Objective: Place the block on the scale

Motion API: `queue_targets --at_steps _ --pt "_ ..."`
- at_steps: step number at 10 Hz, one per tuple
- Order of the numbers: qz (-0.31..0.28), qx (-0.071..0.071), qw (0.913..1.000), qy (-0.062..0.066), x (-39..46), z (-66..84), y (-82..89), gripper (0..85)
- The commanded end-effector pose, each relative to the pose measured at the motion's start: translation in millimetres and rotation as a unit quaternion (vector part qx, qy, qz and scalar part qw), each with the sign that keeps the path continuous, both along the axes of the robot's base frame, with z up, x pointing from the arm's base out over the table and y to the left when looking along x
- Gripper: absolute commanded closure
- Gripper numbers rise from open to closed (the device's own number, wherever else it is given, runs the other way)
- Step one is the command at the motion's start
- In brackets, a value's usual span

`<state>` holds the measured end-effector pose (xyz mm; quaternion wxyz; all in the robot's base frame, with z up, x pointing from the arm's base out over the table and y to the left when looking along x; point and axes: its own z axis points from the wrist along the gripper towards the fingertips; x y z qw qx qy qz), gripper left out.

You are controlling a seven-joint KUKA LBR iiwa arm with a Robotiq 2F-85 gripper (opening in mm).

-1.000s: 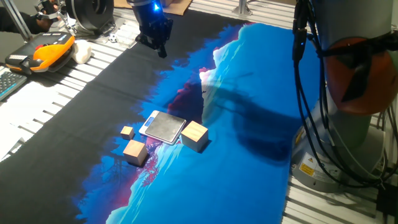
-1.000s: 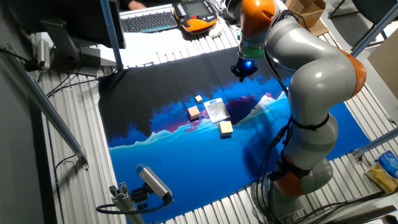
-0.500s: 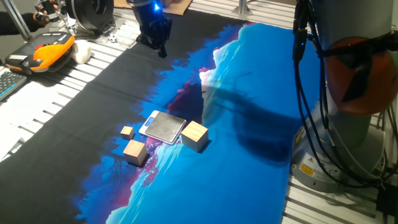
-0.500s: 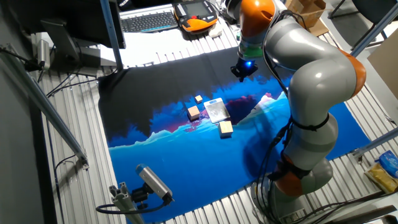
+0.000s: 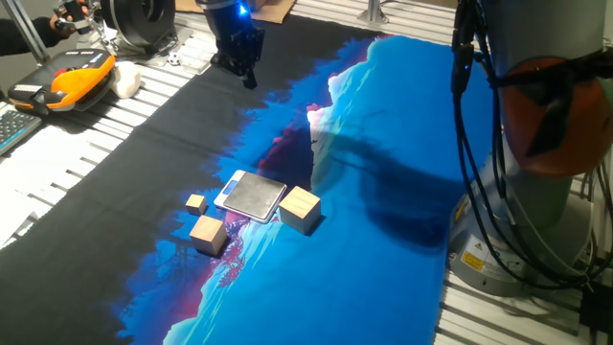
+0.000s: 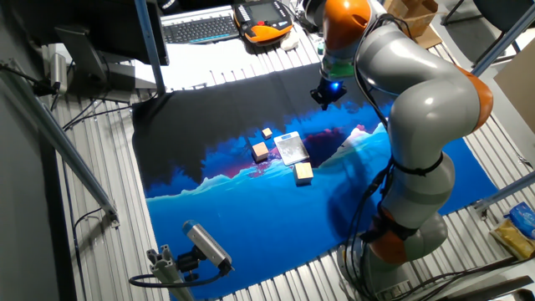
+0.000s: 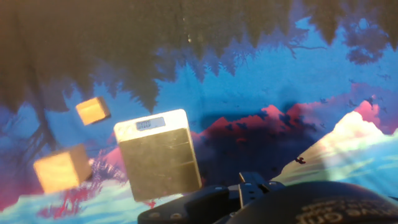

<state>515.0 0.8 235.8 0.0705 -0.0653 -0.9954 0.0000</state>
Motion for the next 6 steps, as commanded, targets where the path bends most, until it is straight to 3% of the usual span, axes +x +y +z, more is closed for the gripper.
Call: queue_targets --at_steps 1,2,4,6 --pt "-0.012 0.002 0.9999 -0.003 -0.1 0.1 -0.1 85.0" --pt "-0.011 0.006 0.9999 -0.004 -0.1 0.1 -0.1 85.0" --pt "-0.028 0.038 0.9988 -0.007 -0.1 0.1 -0.1 85.0" --pt "-0.047 0.033 0.9983 -0.013 -0.1 0.1 -0.1 85.0"
